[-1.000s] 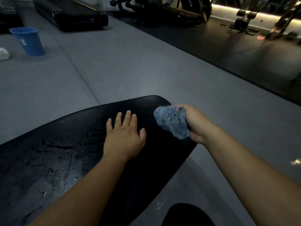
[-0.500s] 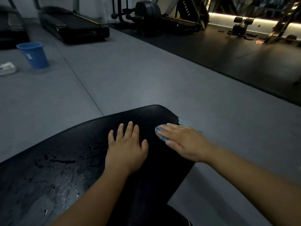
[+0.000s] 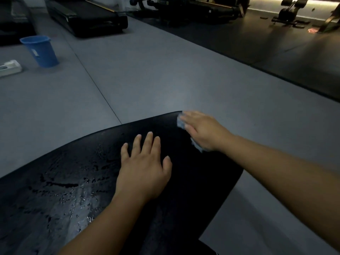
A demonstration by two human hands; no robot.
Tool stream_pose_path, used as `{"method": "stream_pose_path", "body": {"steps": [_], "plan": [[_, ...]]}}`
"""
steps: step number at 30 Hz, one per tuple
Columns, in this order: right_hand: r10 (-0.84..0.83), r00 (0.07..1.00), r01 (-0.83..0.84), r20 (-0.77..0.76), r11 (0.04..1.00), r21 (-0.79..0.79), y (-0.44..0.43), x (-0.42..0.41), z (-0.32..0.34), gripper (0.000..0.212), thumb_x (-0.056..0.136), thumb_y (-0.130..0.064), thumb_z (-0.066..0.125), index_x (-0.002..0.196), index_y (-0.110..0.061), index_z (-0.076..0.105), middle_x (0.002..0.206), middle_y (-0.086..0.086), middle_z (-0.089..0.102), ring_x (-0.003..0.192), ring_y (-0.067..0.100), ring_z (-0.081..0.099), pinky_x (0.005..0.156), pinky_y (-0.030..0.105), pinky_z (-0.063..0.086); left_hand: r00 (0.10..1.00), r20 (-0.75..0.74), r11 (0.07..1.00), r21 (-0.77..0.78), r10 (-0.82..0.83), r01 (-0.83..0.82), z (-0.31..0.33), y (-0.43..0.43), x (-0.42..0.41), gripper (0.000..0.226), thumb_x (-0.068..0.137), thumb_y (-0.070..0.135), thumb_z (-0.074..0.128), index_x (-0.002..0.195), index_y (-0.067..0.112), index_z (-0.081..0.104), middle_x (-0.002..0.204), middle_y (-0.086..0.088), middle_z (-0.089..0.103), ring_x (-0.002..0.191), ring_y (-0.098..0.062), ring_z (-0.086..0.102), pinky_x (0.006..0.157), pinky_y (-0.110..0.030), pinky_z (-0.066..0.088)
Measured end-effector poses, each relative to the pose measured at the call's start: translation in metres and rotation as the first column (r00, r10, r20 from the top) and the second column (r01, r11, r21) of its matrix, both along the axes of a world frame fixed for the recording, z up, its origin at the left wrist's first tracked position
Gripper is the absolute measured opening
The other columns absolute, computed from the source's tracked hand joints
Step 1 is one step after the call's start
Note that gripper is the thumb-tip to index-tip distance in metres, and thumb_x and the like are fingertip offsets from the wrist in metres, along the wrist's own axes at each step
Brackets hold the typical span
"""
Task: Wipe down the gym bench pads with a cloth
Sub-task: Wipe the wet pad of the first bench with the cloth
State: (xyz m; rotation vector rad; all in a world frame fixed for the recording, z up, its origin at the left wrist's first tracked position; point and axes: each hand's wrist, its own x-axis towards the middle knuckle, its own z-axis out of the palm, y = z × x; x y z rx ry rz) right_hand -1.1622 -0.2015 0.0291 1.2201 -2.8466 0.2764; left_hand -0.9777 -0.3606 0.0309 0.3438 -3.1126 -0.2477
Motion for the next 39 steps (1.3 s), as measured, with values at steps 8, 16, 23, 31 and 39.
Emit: {"method": "stream_pose_path", "body": {"steps": [8, 16, 23, 31, 39], "plan": [[0.157, 0.985, -0.147, 0.067, 0.98, -0.137, 0.009, 0.047, 0.005, 0.049, 0.102, -0.03, 0.039, 0.147, -0.009, 0.041, 0.154, 0.004, 0.04, 0.143, 0.021, 0.034, 0.112, 0.015, 0.019, 1.0, 0.004, 1.0, -0.006, -0.006, 0.006, 0.0, -0.001, 0.002, 0.066, 0.102, 0.054, 0.014, 0.16, 0.025, 0.002, 0.168, 0.004, -0.009, 0.153, -0.02, -0.012, 0.123, -0.051, -0.004], [-0.178, 0.98, 0.183, 0.086, 0.982, -0.053, -0.019, -0.005, 0.008, 0.037, 0.106, -0.022, 0.034, 0.134, -0.006, 0.051, 0.141, 0.012, 0.05, 0.134, 0.029, 0.043, 0.106, 0.026, 0.025, 1.0, 0.0, 1.0, 0.007, 0.008, -0.008, 0.001, 0.001, -0.001, 0.067, 0.101, 0.054, 0.015, 0.16, 0.025, 0.003, 0.168, 0.004, -0.007, 0.154, -0.019, -0.011, 0.123, -0.051, -0.004], [0.222, 0.974, -0.22, 0.04, 0.974, -0.049, 0.03, 0.057, 0.003, 0.06, 0.101, -0.035, 0.028, 0.155, -0.01, 0.031, 0.163, 0.002, 0.022, 0.151, 0.014, 0.016, 0.122, 0.024, 0.009, 1.0, -0.014, 1.0, 0.012, 0.011, -0.011, 0.001, 0.001, 0.0, 0.067, 0.101, 0.053, 0.016, 0.16, 0.024, 0.004, 0.168, 0.004, -0.006, 0.154, -0.019, -0.009, 0.123, -0.051, -0.003], [-0.067, 0.998, 0.068, 0.006, 0.992, -0.104, -0.022, 0.037, -0.002, 0.04, 0.103, -0.028, 0.036, 0.141, -0.017, 0.047, 0.152, 0.006, 0.042, 0.143, 0.021, 0.032, 0.112, 0.031, 0.027, 1.0, -0.026, 0.999, 0.042, 0.004, -0.002, 0.001, -0.002, -0.001, 0.065, 0.101, 0.051, 0.021, 0.16, 0.025, 0.011, 0.168, 0.005, 0.0, 0.154, -0.018, -0.006, 0.124, -0.05, -0.001], [-0.031, 0.996, 0.036, 0.081, 0.998, -0.051, 0.025, 0.051, -0.004, 0.062, 0.1, -0.042, 0.023, 0.152, -0.009, 0.035, 0.162, 0.01, 0.027, 0.15, 0.022, 0.021, 0.123, 0.031, 0.014, 0.996, 0.07, 0.997, 0.053, -0.062, 0.059, 0.009, -0.012, -0.004, 0.07, 0.102, 0.056, 0.026, 0.161, 0.025, 0.007, 0.168, 0.004, -0.005, 0.154, -0.019, -0.008, 0.124, -0.047, -0.002]]}}
